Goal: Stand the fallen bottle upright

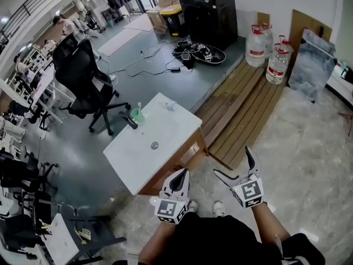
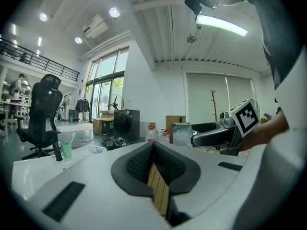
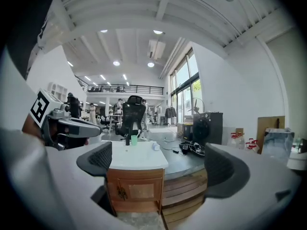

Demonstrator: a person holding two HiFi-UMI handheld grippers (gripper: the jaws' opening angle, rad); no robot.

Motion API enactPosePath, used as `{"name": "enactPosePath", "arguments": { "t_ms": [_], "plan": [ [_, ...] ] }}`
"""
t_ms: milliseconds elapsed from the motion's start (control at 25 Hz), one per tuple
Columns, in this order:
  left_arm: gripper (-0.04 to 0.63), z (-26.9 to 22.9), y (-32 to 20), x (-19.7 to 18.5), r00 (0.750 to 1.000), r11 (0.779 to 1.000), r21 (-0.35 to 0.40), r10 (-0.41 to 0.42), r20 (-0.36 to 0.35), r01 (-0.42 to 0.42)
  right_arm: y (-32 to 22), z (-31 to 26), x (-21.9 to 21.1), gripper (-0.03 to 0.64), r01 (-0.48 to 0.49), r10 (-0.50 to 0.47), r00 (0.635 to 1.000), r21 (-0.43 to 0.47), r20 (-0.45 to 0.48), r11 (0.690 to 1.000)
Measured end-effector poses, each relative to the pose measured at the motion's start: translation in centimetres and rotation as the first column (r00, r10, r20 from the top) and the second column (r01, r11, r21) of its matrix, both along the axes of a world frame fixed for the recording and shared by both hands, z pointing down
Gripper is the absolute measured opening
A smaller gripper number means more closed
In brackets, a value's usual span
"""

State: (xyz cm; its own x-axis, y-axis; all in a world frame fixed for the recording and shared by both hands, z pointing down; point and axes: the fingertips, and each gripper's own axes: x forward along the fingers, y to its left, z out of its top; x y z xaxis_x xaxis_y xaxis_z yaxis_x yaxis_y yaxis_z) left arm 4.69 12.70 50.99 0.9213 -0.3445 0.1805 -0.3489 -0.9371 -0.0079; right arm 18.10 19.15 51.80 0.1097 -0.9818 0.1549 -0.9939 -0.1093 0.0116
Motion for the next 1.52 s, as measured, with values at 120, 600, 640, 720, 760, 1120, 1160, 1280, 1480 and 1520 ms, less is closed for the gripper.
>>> {"name": "enactPosePath", "arguments": {
  "t_ms": [120, 600, 640, 720, 760, 1120, 1160, 1280, 1480, 1520],
  "plan": [
    [0.017, 1.1, -1.7, 1.1, 1.000, 1.000, 0.005, -0.002, 0.013, 0.002, -1.9, 0.3, 0.8, 0.598, 0.023, -0.023, 1.000, 0.003, -0.004, 1.000],
    [0.018, 3.1, -11.4, 2.0, 0.999, 0.998, -0.029, -0.052, 0.011, 0.052, -11.7, 1.0, 2.6, 0.598, 0.058, -0.059, 0.998, -0.039, -0.028, 0.998],
    [0.018, 3.1, -12.5, 2.1, 0.998, 0.998, -0.032, -0.055, 0.013, 0.056, -12.9, 0.9, 2.8, 0.598, 0.063, -0.064, 0.998, -0.041, -0.029, 0.997],
    [0.018, 3.0, -14.8, 2.4, 0.998, 0.997, -0.033, -0.065, 0.013, 0.065, -15.3, 0.7, 3.2, 0.598, 0.073, -0.074, 0.997, -0.048, -0.036, 0.996],
    [0.017, 2.9, -16.0, 2.6, 0.997, 0.997, -0.032, -0.071, 0.013, 0.071, -16.4, 0.9, 3.5, 0.598, 0.077, -0.079, 0.996, -0.053, -0.036, 0.996],
    [0.017, 2.5, -26.3, 1.8, 0.988, 0.987, -0.028, -0.155, 0.013, 0.155, -26.5, 1.9, 4.1, 0.598, 0.107, -0.112, 0.993, -0.106, -0.036, 0.989],
    [0.017, 2.7, -27.4, 1.5, 0.986, 0.985, -0.027, -0.168, 0.015, 0.169, -27.5, 1.7, 4.0, 0.598, 0.108, -0.113, 0.993, -0.103, -0.040, 0.989],
    [0.017, 2.9, -30.1, 0.6, 0.979, 0.978, -0.031, -0.204, 0.025, 0.205, -30.2, 1.4, 3.8, 0.598, 0.119, -0.125, 0.991, -0.105, -0.053, 0.987],
    [0.018, 3.2, -33.1, -0.9, 0.965, 0.964, -0.049, -0.260, 0.033, 0.261, -34.1, 2.1, 2.9, 0.598, 0.164, -0.175, 0.982, -0.139, -0.067, 0.977],
    [0.017, 3.3, -33.5, -1.1, 0.962, 0.960, -0.056, -0.272, 0.032, 0.273, -34.8, 2.3, 2.7, 0.598, 0.176, -0.188, 0.980, -0.147, -0.071, 0.973]
  ]
}}
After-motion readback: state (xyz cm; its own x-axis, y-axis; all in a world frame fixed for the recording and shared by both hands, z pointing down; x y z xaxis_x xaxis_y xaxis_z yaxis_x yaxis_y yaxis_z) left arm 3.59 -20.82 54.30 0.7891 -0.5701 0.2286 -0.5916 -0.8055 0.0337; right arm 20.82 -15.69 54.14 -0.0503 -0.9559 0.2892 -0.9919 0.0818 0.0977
